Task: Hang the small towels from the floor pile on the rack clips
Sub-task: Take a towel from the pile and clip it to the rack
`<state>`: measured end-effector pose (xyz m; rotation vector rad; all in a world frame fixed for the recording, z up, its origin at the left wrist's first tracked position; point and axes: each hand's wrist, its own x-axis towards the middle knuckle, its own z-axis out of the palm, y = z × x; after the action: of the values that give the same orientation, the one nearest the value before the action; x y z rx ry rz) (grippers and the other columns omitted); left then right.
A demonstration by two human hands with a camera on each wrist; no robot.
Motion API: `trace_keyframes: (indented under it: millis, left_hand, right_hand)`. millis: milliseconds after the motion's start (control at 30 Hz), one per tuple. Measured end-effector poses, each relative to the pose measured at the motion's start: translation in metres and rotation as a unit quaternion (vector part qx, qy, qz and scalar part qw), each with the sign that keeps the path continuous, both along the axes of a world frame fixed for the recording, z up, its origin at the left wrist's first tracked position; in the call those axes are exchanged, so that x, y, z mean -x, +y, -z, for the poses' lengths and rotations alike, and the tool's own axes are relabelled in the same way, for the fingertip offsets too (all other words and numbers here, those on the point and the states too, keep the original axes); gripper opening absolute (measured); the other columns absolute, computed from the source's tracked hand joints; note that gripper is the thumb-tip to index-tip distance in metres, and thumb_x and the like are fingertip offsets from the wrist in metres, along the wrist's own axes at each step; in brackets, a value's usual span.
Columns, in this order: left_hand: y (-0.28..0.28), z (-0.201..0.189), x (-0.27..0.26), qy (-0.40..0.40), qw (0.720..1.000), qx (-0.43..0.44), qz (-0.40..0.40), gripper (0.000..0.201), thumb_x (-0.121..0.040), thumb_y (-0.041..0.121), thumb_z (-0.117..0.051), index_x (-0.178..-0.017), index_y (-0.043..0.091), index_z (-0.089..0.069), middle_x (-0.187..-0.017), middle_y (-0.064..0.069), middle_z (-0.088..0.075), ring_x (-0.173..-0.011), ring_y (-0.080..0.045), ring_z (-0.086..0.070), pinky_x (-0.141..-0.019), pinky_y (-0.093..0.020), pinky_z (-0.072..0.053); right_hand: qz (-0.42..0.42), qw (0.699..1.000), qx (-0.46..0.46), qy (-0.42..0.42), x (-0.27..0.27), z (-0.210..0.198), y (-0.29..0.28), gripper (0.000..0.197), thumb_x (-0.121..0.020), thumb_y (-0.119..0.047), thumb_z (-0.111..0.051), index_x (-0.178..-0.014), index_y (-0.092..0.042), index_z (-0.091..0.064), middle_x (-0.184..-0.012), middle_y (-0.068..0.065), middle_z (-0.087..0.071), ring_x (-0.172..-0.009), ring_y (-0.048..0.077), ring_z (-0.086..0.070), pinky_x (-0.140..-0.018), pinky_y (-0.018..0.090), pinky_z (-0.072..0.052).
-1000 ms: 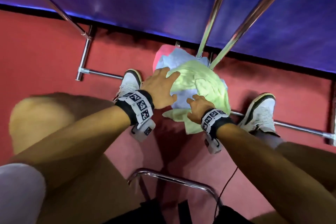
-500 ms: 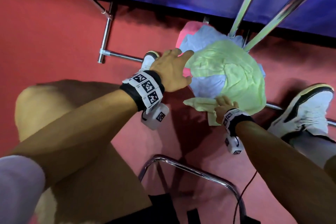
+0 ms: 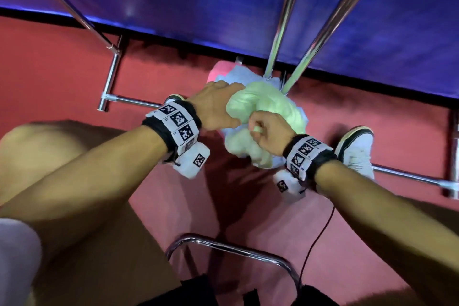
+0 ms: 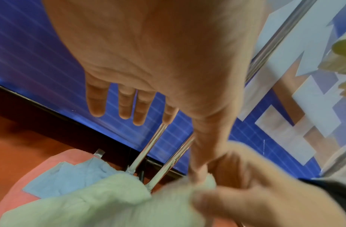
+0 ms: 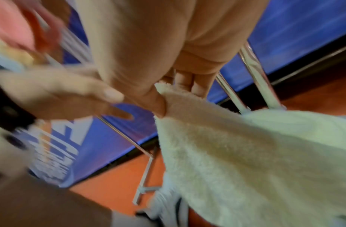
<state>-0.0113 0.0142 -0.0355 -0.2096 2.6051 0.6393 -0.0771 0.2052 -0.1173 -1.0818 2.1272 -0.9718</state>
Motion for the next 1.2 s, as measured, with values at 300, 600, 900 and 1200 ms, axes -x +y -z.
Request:
trace_keyframes:
  millis: [300,600,900,1200]
  left_hand:
    - [0.028,-0.041,-0.013,0.083,0.948,-0.273,-0.141,0.050,-0.062,0.043,-0.080,-0.097,0.010,-0.064,-0.083,-0.002,-0.063,-0.071,-0.006,-0.055,-0.069,-0.029,-0.049]
    - [0.049,-0.159,-0.034,0.304,0.883,-0.321,-0.158,0.014,-0.068,0.013,-0.064,-0.081,0.016,-0.061,-0.071,0.005,-0.059,-0.059,0.000,-0.048,-0.056,-0.016,-0.041]
    - [0.085,-0.201,-0.048,0.318,0.878,-0.348,-0.085,0.019,-0.073,-0.008,-0.069,-0.082,0.008,-0.062,-0.072,0.003,-0.060,-0.063,0.005,-0.053,-0.063,-0.011,-0.042]
    - [0.057,-0.123,-0.052,0.170,0.961,-0.199,-0.085,0.029,-0.066,0.031,-0.089,-0.071,0.022,-0.062,-0.061,0.005,-0.063,-0.054,-0.002,-0.048,-0.057,-0.023,-0.039]
  right_hand:
    - [0.091,0.977,0.181,0.059,-0.006,-0.162,0.021,0.019,-0.070,0.006,-0.056,-0.073,-0.013,-0.057,-0.073,-0.008,-0.053,-0.065,0.004,-0.048,-0.064,0.020,-0.037]
    - [0.112,0.946,0.278,0.124,-0.055,-0.271,0.051,0.020,-0.061,-0.006,-0.056,-0.076,-0.019,-0.057,-0.077,0.000,-0.055,-0.064,0.018,-0.049,-0.059,0.020,-0.039]
    - [0.096,0.981,0.129,0.112,-0.054,-0.270,0.051,0.064,-0.074,-0.025,-0.074,-0.133,-0.029,-0.048,-0.121,-0.009,-0.063,-0.108,0.012,-0.061,-0.093,0.029,-0.047]
    - [0.220,0.963,0.071,0.136,-0.048,-0.199,0.067,0.036,-0.079,-0.021,-0.076,-0.065,-0.026,-0.043,-0.073,-0.001,-0.050,-0.071,0.022,-0.047,-0.067,0.035,-0.036]
